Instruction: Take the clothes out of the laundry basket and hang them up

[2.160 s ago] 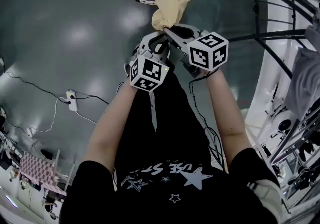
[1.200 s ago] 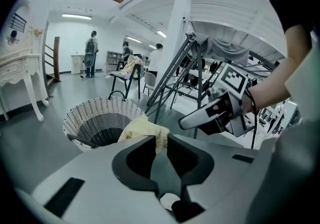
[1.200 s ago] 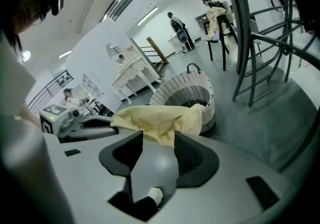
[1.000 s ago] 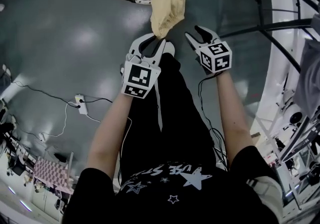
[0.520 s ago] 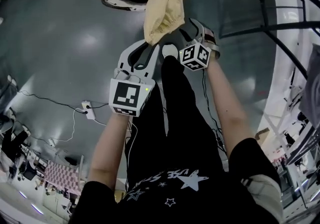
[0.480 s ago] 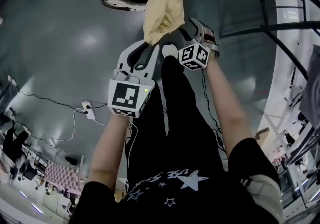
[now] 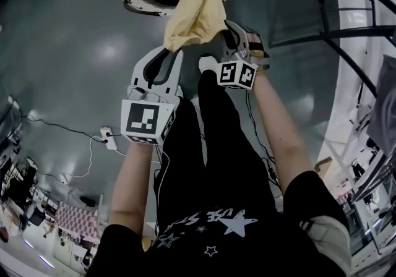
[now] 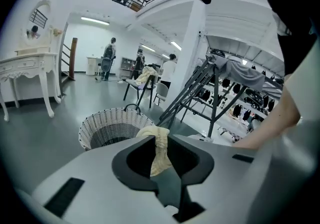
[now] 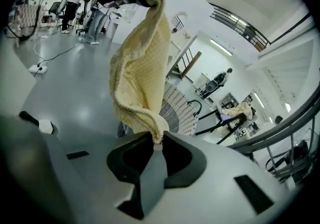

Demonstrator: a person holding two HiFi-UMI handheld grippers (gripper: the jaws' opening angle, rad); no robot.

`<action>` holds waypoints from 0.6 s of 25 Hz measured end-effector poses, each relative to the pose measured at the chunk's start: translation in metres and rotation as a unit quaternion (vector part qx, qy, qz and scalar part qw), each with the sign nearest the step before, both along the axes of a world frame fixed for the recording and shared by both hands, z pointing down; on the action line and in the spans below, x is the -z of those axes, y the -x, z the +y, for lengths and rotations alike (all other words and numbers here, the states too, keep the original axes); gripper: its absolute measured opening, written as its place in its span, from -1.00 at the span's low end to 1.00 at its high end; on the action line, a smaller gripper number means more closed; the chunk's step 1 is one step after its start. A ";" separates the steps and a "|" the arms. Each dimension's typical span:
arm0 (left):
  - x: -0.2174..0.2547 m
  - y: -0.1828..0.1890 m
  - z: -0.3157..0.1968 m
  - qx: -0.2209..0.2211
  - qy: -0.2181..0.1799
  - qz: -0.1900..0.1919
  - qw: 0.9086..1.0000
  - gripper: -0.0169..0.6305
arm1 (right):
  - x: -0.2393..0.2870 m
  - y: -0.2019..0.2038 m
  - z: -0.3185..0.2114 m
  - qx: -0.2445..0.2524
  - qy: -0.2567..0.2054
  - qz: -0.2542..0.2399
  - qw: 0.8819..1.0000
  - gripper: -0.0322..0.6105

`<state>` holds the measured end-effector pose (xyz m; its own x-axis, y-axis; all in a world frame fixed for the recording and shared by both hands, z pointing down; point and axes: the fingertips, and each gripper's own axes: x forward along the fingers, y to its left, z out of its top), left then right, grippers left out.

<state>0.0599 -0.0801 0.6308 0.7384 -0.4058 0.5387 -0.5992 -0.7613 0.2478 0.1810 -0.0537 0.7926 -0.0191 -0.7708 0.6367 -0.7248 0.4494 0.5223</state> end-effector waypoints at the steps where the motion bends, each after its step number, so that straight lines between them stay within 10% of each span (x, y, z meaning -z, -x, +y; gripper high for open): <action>1: 0.001 0.004 -0.002 0.005 0.002 0.000 1.000 -0.68 | 0.008 0.003 -0.001 0.008 -0.001 -0.004 1.000 -0.72; 15: 0.089 0.085 -0.019 0.063 -0.011 0.012 0.998 -0.68 | 0.218 0.012 -0.014 -0.006 -0.039 -0.099 0.994 -0.78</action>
<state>-0.0253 -0.0989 0.5416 0.6934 -0.5075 0.5114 -0.6843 -0.6861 0.2470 0.1694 -0.0678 0.5742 -0.1296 -0.8186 0.5596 -0.8221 0.4042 0.4010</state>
